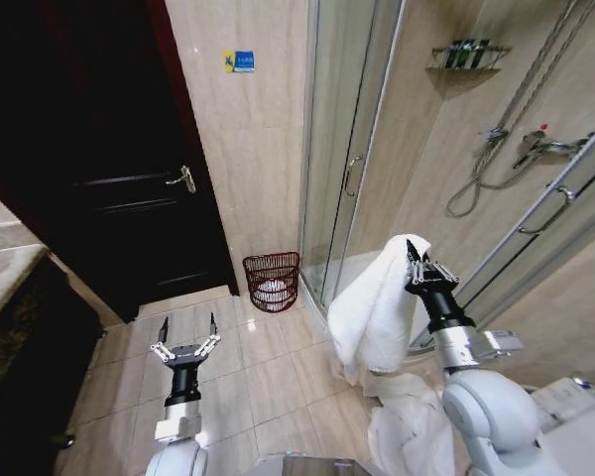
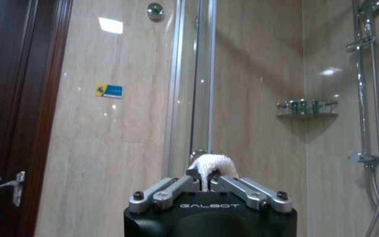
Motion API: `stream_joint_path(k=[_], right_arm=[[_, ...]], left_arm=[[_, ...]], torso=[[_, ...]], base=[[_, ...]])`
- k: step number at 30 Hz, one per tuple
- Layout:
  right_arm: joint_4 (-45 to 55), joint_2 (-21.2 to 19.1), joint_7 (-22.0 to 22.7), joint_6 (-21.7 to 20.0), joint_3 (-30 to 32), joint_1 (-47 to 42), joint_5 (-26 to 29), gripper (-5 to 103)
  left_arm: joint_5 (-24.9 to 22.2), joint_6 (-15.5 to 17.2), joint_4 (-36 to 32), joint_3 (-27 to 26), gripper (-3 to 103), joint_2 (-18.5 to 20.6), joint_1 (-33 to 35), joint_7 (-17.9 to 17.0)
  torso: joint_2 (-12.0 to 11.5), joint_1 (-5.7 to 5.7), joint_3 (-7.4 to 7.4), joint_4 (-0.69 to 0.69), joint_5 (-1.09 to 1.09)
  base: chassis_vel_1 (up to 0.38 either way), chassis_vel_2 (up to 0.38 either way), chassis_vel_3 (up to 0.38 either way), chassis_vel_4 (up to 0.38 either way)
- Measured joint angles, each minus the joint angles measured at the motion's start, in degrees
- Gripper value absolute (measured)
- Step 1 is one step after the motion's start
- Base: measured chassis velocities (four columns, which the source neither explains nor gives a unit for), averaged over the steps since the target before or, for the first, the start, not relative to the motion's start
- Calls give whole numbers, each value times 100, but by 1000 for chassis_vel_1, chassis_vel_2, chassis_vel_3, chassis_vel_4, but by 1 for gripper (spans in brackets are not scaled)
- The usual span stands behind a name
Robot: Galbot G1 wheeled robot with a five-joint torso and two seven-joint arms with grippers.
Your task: Discard the used towel into the hamper.
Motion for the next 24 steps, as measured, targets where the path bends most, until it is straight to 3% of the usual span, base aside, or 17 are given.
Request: stream_joint_path(k=[24], right_arm=[[-22, 42, -73, 27, -51, -20, -42, 4]], left_arm=[[147, 122, 6, 14, 100, -12, 1, -56]], torso=[[0, 0, 0, 0, 0]], base=[[61, 67, -51, -51]])
